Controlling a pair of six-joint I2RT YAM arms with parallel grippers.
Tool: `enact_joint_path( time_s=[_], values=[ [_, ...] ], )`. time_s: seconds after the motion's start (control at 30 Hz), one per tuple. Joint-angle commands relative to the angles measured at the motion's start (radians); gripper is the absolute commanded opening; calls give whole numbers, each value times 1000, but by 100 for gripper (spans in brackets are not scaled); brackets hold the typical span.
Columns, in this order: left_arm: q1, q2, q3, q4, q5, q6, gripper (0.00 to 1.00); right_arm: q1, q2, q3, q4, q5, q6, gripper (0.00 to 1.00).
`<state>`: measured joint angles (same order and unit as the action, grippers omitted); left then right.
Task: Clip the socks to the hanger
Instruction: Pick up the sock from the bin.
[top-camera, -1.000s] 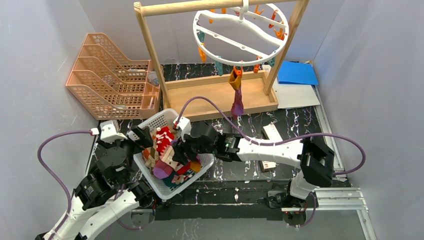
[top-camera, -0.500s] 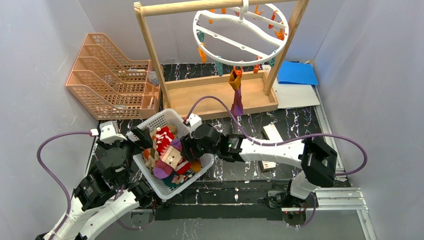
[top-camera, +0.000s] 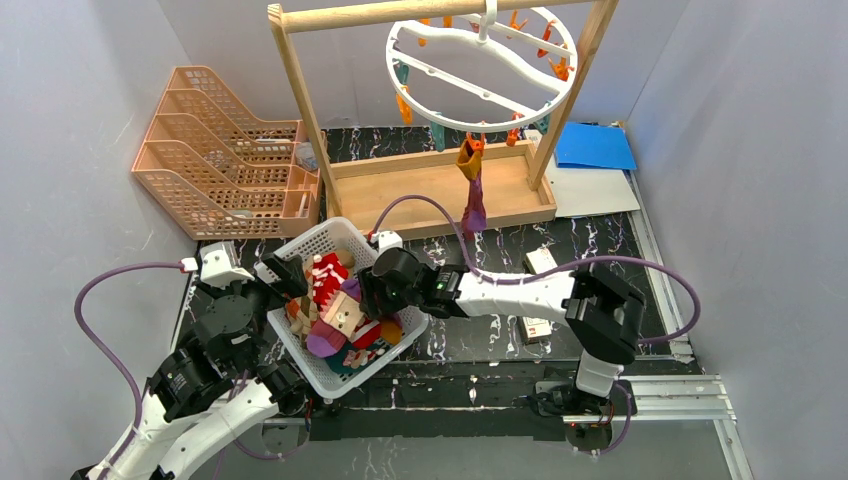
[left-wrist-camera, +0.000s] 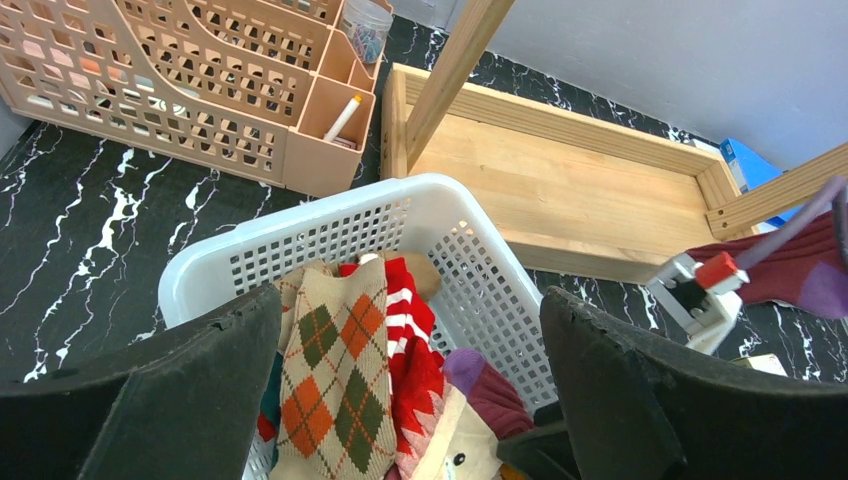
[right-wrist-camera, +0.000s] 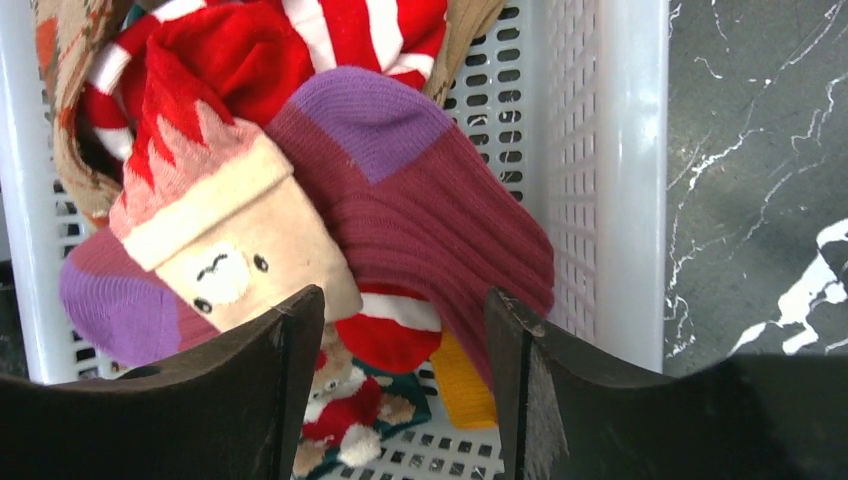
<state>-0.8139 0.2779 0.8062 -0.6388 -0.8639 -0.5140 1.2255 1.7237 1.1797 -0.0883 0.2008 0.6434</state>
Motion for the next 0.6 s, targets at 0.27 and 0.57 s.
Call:
enact_joint_path(
  time_s=[0.27,0.57],
  values=[
    [-2,-3,-6,-11,-21,-13,98,-26,81,107,2,19,47,50],
    [-2,-9,-2,-13,-27,-6,98,-27,49,104,19,4,36,11]
  ],
)
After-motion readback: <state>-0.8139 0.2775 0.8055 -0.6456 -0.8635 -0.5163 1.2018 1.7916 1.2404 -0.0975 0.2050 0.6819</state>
